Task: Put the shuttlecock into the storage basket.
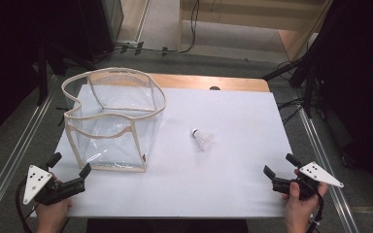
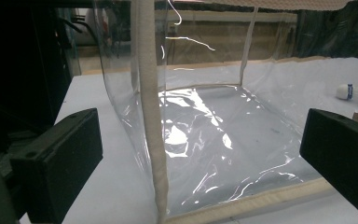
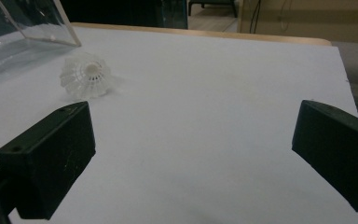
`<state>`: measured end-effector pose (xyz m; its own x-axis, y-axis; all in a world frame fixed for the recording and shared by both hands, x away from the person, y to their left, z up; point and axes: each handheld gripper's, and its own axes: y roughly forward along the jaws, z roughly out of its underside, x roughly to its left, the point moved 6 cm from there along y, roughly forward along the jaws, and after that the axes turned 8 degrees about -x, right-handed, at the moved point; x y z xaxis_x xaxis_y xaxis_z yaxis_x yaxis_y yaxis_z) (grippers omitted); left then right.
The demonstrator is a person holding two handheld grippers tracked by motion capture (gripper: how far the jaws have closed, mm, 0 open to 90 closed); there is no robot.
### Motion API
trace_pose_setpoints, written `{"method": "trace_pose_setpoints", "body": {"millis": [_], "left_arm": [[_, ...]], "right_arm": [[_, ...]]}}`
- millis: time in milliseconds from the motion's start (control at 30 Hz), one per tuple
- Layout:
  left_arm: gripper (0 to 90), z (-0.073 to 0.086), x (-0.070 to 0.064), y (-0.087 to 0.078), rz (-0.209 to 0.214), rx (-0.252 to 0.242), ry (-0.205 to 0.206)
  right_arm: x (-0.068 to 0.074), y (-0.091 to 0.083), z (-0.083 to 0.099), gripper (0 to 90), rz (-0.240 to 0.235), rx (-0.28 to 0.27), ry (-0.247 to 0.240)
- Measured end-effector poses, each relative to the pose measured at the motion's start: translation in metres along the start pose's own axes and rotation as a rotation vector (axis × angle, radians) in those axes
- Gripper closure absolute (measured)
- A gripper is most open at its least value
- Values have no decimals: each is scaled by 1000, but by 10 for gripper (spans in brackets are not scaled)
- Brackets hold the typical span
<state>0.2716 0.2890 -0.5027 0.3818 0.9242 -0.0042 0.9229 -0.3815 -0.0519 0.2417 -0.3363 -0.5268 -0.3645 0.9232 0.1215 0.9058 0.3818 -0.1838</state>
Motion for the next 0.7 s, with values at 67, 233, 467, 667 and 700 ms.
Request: {"method": "trace_pose_setpoints", "body": {"millis": [67,233,467,667,700], "left_arm": [[0,0,1,0,0,0,-6],[0,0,0,0,2,2,-10],[0,-1,6,-2,-4,-16,-66],[0,0,4,-2,-7,-8,-39],[0,0,3,-2,-6,-8,-34]], "right_arm": [[2,1,-1,0,-10,-3,-3],[6,4,-5,0,-6,-10,-22],[14,8,-16,0,-108,38,2],[24,20,-24,0,-137,77,-28],[24,20,-24,0,-137,77,-28]]}}
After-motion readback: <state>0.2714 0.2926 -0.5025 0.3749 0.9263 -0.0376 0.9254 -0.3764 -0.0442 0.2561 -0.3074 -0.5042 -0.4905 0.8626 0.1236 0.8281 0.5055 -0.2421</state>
